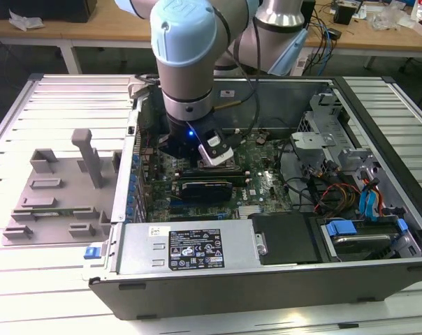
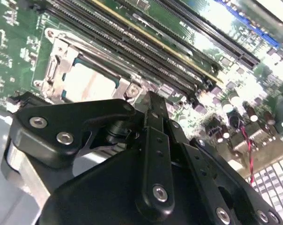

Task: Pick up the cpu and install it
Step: 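Install the second cpu locking lever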

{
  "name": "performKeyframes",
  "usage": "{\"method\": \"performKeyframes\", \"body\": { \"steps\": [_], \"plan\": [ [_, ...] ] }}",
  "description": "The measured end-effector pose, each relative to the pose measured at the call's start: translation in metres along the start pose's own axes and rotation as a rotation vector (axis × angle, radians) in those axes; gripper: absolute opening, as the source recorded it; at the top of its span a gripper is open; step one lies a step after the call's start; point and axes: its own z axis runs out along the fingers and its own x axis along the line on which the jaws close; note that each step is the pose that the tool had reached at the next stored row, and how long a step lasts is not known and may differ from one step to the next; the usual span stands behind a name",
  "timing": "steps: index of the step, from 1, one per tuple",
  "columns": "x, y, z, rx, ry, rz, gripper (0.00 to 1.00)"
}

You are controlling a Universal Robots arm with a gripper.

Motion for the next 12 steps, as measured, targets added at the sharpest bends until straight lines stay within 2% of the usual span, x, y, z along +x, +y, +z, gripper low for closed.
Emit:
{"method": "performKeyframes", "body": {
  "steps": [3,5,6,8,9,10,11,12],
  "plan": [
    [-0.0013,0.0042,-0.0206,0.0106,0.0004,0.000,0.11],
    [-0.0017,0.0057,-0.0248,0.0212,0.0004,-0.001,0.11],
    [-0.0018,0.0070,-0.0270,0.0350,0.0010,-0.002,0.11],
    [-0.0021,0.0082,-0.0269,0.0421,0.0012,-0.002,0.11],
    [-0.0072,0.0083,-0.0265,0.0433,0.0013,-0.002,0.11],
    [-0.0184,0.0081,-0.0257,0.0435,0.0018,-0.002,0.11],
    [-0.0252,0.0081,-0.0251,0.0437,0.0020,-0.002,0.11],
    [-0.0289,0.0082,-0.0247,0.0442,0.0020,-0.003,0.11]
  ]
}}
